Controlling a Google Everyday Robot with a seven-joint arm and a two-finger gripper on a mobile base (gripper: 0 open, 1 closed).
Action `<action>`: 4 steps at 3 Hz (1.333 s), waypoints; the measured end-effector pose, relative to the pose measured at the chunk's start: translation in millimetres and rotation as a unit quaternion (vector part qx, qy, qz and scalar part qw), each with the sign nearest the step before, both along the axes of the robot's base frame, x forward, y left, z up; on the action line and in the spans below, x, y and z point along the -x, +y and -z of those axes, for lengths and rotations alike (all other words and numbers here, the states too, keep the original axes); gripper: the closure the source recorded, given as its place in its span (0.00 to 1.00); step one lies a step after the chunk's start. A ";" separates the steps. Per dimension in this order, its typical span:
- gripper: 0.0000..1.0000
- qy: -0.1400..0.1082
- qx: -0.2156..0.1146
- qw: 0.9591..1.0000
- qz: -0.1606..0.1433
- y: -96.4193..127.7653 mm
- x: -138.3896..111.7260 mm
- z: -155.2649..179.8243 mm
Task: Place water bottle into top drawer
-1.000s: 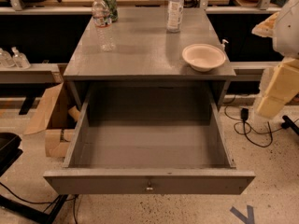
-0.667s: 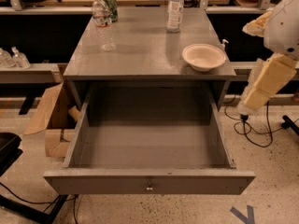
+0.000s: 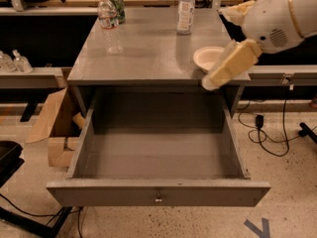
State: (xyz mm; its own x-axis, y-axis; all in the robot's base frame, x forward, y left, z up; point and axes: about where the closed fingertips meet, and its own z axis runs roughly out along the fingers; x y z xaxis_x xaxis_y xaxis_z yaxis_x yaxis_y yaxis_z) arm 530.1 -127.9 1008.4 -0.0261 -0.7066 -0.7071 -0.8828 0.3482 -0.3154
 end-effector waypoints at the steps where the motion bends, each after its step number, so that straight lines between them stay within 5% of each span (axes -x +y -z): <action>1: 0.00 -0.029 -0.112 0.993 -0.005 38.5 -18.1 -11.6; 2: 0.00 -0.042 -0.202 0.978 0.006 77.8 -33.6 -20.3; 3: 0.00 -0.057 -0.221 0.974 0.017 85.3 -41.0 -32.9; 4: 0.00 -0.055 -0.218 0.974 0.015 85.1 -39.5 -31.5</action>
Offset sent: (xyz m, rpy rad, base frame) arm 0.0616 0.1117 0.0326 0.6473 -0.1321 -0.0760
